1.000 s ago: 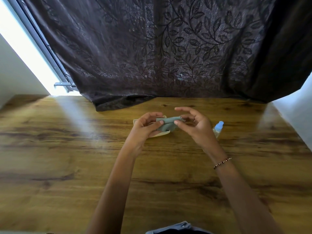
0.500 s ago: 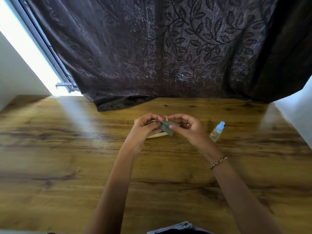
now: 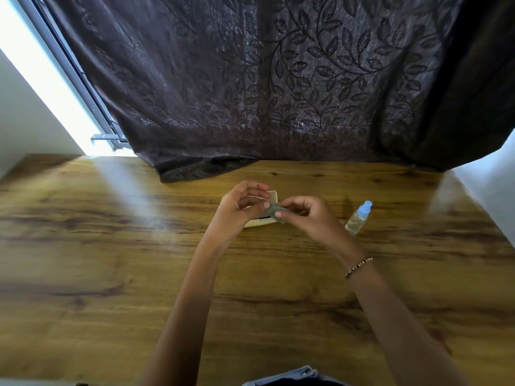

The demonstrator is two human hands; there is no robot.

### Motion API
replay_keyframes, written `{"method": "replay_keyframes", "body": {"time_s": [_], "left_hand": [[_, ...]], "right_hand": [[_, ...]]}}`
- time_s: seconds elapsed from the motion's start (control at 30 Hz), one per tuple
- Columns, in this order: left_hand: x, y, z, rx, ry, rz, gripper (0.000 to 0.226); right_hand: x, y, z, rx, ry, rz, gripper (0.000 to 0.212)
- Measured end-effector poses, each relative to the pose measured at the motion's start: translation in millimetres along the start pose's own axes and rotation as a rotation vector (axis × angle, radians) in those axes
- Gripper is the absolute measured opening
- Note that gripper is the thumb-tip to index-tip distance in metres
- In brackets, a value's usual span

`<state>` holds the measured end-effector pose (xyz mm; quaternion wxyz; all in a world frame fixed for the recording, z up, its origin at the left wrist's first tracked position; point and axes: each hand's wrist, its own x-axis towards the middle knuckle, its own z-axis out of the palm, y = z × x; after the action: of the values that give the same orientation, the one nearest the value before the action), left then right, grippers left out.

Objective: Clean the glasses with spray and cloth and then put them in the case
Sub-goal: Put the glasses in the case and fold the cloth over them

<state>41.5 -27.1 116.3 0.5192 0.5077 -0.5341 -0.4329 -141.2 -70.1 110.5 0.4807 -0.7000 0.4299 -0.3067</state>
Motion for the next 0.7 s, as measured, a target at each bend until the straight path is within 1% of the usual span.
{"method": "replay_keyframes", "body": {"time_s": [0.03, 0.07, 0.17, 0.2, 0.23, 0.3, 0.37, 0.47, 0.53, 0.6, 0.7], "left_hand": [[1, -5, -3, -0.003, 0.039, -0.022, 0.027], [2, -12, -6, 0.028, 0.116, -0.052, 0.026], [9, -48, -27, 0.295, 0.460, -0.219, 0.031], [11, -61, -35, 0.332, 0.524, -0.297, 0.034], [13, -71, -42, 0.340, 0.538, -0.370, 0.037], [16, -90, -51, 0.335, 0.487, -0.455, 0.042], [19, -98, -54, 0.313, 0.434, -0.495, 0.044], [25, -98, -51, 0.263, 0.380, -0.550, 0.039], [29, -98, -50, 0.292, 0.386, -0.562, 0.034], [28, -100, -50, 0.306, 0.428, -0.549, 0.028], [18, -103, -47, 0.300, 0.442, -0.440, 0.024]], "right_hand": [[1, 1, 0, -0.042, 0.000, -0.002, 0.022], [2, 2, 0, -0.081, 0.005, -0.003, 0.021], [3, 7, -3, -0.144, 0.054, 0.000, 0.018], [4, 9, -3, -0.150, 0.073, 0.006, 0.017], [5, 11, -3, -0.155, 0.089, 0.017, 0.016], [9, 16, -2, -0.171, 0.107, 0.041, 0.016], [15, 20, 1, -0.217, 0.126, 0.049, 0.016], [27, 27, 7, -0.304, 0.128, 0.035, 0.019], [33, 27, 10, -0.331, 0.103, 0.035, 0.017], [37, 26, 13, -0.355, 0.056, 0.026, 0.018], [43, 22, 19, -0.359, -0.011, 0.027, 0.017]]}}
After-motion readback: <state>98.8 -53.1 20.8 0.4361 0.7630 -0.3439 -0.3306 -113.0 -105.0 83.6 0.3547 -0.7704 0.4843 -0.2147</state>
